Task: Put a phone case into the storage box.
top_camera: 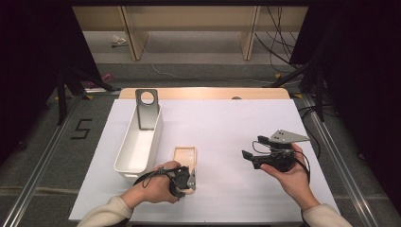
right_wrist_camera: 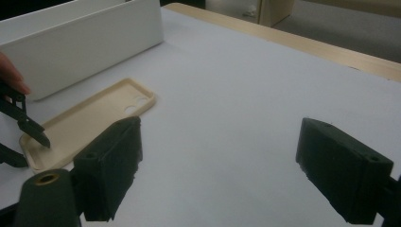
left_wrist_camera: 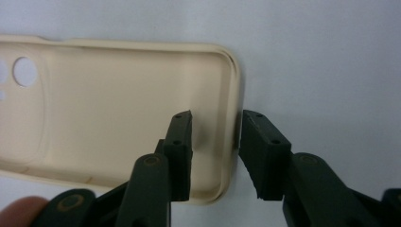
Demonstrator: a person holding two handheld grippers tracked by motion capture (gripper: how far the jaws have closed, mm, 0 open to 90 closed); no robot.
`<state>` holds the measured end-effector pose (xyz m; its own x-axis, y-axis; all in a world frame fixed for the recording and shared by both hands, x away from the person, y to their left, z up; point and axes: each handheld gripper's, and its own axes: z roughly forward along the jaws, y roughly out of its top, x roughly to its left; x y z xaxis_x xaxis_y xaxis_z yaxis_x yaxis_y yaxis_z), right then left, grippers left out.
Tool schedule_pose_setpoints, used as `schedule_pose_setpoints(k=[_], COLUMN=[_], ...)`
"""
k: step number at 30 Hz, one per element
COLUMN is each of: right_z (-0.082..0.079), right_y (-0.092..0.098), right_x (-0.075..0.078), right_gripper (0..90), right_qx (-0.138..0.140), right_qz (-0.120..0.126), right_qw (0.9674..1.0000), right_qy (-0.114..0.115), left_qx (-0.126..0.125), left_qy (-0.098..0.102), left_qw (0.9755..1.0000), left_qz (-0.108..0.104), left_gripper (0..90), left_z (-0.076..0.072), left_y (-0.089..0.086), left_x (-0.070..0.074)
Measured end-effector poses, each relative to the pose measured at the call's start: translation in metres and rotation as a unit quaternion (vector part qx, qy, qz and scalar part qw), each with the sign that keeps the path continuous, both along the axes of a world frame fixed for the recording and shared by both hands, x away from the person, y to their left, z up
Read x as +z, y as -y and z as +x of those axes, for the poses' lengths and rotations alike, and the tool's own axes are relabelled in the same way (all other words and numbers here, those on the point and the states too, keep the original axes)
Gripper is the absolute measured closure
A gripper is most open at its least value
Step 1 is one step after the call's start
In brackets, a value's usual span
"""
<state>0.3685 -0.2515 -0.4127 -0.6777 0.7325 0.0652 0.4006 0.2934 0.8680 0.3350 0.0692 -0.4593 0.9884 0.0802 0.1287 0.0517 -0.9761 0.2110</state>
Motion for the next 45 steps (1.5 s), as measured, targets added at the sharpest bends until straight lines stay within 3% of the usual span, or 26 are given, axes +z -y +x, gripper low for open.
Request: schedule_pose_setpoints(k=[20, 34, 39, 40, 45], right_z=[0.000, 0.000, 0.000, 0.000, 0.000], right_y=[0.000, 0.000, 0.000, 0.000, -0.001], right_x=[0.000, 0.000, 0.000, 0.000, 0.000], right_gripper=[16.0, 16.1, 16.1, 16.1, 16.0], right_qx=[0.002, 0.002, 0.002, 0.001, 0.002], right_qz=[-0.001, -0.001, -0.001, -0.001, -0.001], right_qw=[1.0000, 1.0000, 1.0000, 1.0000, 1.0000], right_qy=[-0.003, -0.003, -0.003, -0.003, -0.004], left_qx=[-0.019, -0.022, -0.023, -0.023, -0.025], left_qy=[-0.010, -0.017, -0.005, 0.006, 0.022], left_qw=[0.9997, 0.9996, 0.9997, 0.9995, 0.9984], left_qz=[0.008, 0.002, -0.012, -0.021, -0.045], left_gripper=[83.8, 86.8, 87.1, 87.2, 87.5], left_z=[-0.001, -0.001, -0.003, -0.004, -0.006], left_y=[0.000, -0.001, -0.001, 0.000, 0.002], left_x=[0.002, 0.004, 0.011, 0.015, 0.023])
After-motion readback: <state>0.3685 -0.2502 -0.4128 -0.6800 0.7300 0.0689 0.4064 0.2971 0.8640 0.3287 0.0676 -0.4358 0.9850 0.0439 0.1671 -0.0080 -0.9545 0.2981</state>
